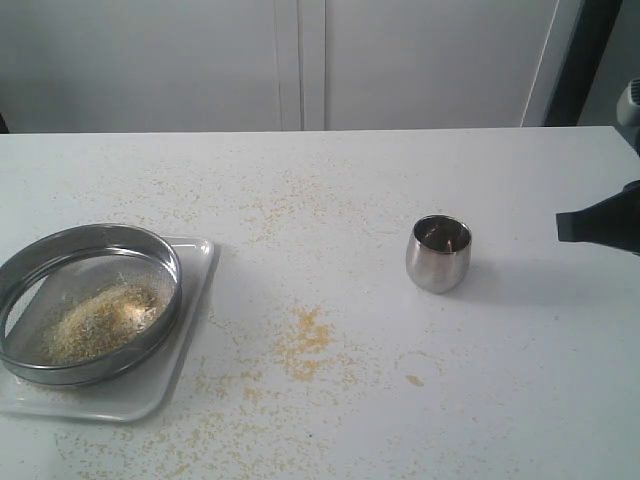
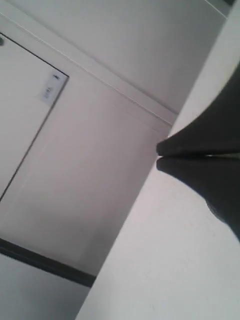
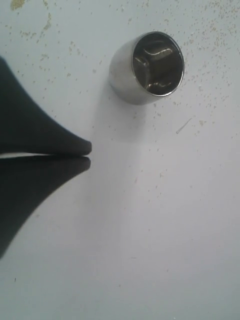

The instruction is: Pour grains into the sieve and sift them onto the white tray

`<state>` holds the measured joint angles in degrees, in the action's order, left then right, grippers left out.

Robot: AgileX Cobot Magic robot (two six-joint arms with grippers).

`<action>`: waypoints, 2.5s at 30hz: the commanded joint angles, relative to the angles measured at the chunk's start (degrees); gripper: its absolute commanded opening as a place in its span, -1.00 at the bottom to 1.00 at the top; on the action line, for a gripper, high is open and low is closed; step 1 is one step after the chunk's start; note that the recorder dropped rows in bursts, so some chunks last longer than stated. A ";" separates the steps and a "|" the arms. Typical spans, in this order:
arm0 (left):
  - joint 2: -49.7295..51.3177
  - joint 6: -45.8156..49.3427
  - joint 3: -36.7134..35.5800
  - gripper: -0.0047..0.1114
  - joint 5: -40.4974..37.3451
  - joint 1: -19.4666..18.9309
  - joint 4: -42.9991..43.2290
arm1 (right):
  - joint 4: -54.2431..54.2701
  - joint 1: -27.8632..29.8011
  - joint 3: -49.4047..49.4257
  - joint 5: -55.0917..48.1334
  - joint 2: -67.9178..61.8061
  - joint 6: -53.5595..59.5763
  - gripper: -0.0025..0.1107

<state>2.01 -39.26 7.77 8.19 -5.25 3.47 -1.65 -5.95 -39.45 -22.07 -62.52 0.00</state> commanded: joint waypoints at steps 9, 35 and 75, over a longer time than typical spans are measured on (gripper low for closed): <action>21.95 17.66 14.74 -0.92 -18.79 0.26 4.69 | -0.06 0.35 0.23 0.78 0.37 0.00 -0.96; 74.99 50.10 48.19 -0.33 -47.25 0.39 -13.60 | -0.06 0.35 0.23 0.86 0.37 0.00 -0.96; 103.45 53.10 58.97 0.02 -35.82 0.25 -8.51 | 0.06 0.35 0.23 0.81 0.37 0.00 -0.96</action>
<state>104.72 13.64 66.49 -27.56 -5.25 -4.88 -1.65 -5.95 -39.45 -21.94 -62.52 0.00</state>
